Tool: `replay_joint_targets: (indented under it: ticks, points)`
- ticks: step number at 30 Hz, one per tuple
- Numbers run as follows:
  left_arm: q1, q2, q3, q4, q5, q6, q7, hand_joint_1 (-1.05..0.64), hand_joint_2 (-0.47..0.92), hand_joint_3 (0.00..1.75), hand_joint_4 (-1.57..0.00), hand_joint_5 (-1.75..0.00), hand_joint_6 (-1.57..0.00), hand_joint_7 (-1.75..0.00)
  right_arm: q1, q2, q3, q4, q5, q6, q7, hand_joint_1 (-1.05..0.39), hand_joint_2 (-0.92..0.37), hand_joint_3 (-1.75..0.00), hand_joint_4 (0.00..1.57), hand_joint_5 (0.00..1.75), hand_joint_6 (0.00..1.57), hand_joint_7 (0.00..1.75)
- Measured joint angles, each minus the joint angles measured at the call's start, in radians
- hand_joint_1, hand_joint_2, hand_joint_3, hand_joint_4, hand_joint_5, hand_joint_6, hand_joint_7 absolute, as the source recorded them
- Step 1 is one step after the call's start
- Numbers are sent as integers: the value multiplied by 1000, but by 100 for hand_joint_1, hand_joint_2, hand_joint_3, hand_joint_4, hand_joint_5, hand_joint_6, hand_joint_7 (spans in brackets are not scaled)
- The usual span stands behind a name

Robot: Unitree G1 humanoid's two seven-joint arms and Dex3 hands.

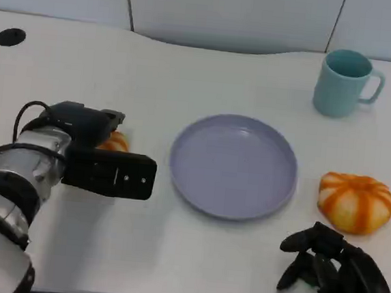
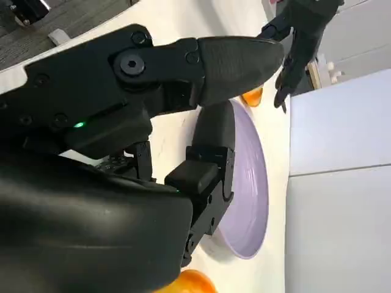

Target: Grasp the bread from the table and place it into the plate.

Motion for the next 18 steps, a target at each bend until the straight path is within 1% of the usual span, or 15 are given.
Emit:
replay_joint_targets:
  ticks: [6,11,18]
  points:
    - [-11,-18,-9,37,-10,44,-33,-80,84,0,0,-21,-10,-1,9,2,0,-2,8,-10,10,-41,-92,-36,62,151,65,107]
    - [-13,-31,-18,57,-11,73,-38,-79,84,0,0,-22,-11,-1,15,2,-1,-4,19,-13,18,-42,-92,-34,64,151,66,104]
    - [-13,-47,-22,68,-18,112,-59,-76,85,0,0,-13,-8,0,20,8,-4,7,35,-32,48,-43,-92,-33,63,148,68,102]
